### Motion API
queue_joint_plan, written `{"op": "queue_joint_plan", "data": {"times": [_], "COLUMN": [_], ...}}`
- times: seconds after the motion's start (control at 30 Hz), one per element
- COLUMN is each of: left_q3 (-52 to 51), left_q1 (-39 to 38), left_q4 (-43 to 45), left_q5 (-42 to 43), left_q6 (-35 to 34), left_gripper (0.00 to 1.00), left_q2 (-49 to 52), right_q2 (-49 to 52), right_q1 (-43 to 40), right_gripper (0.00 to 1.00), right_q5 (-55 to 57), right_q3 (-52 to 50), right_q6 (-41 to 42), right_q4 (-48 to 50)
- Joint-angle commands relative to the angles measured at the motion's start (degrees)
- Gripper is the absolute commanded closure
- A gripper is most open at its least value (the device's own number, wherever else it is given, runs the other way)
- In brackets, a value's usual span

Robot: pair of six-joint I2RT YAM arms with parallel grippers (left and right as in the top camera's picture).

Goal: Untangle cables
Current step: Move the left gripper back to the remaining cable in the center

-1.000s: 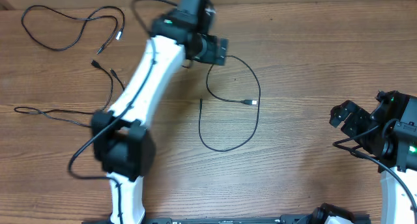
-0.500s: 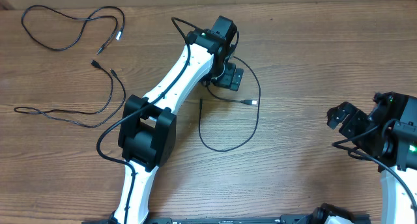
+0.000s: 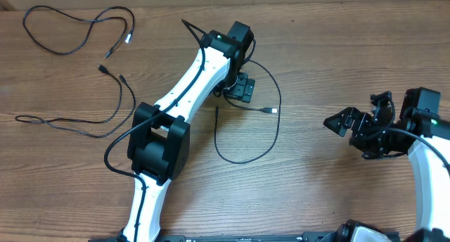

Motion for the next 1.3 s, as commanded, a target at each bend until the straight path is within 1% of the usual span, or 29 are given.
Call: {"op": "queue_joint_plan", "data": {"times": [0.0,0.1,0.17,0.23,0.33,0.43,0.5,0.6,0.77,0.8,0.9,0.97,1.1,1.27], "left_q3": [0.3,0.1,-0.3,-0.8,-1.8,-3.8,-4.5,-5.2,-7.4,-7.8,-7.8,-7.8,-7.8,-7.9], "left_q1": [0.5,0.7,0.9,1.1,1.1,1.1,1.1,1.5,1.8,1.8,1.8,1.8,1.8,1.8], "left_q4": [-0.8,-1.5,-1.7,-1.7,-1.5,-0.6,-0.3,-0.3,1.1,1.5,1.7,1.8,2.4,3.3], "left_q5": [-3.3,-3.4,-3.4,-3.4,-3.4,-3.1,-3.0,-3.0,-3.0,-3.0,-3.0,-3.0,-3.0,-3.0], "left_q6": [-1.2,-1.3,-2.3,-2.3,-2.4,-2.7,-2.7,-2.7,-2.7,-2.8,-3.8,-3.8,-3.8,-3.8], "left_gripper": [0.0,0.0,0.0,0.0,0.0,0.0,0.0,0.0,0.0,0.0,0.0,0.0,0.0,0.0], "left_q2": [0.5,0.5,0.5,0.5,0.5,0.5,0.5,0.5,0.5,0.5,0.5,0.5,0.5,0.5], "right_q2": [2.8,4.7,6.0,6.9,7.7,8.9,9.4,9.7,10.1,10.1,10.1,10.1,10.1,10.1], "right_q1": [0.0,0.0,0.0,0.6,2.5,6.8,9.1,12.2,15.8,16.3,17.1,17.7,18.0,18.1], "right_gripper": [0.0,0.0,0.0,0.0,0.0,0.0,0.0,0.0,0.0,0.0,0.0,0.0,0.0,0.0], "right_q5": [-4.9,-4.9,-6.2,-6.9,-6.9,-6.8,-6.5,-3.8,-3.2,-1.7,1.4,1.1,1.1,0.1], "right_q3": [0.0,0.0,0.0,0.0,0.0,0.0,0.0,-0.1,-0.1,-0.3,-1.1,-1.8,-3.7,-5.0], "right_q6": [-4.3,-4.6,-7.1,-7.3,-7.3,-7.1,-5.6,-1.0,-0.7,0.5,4.0,4.0,6.8,6.9], "right_q4": [0.0,0.0,0.0,0.2,1.0,2.9,4.6,7.8,9.6,10.1,11.5,12.4,15.6,17.1]}}
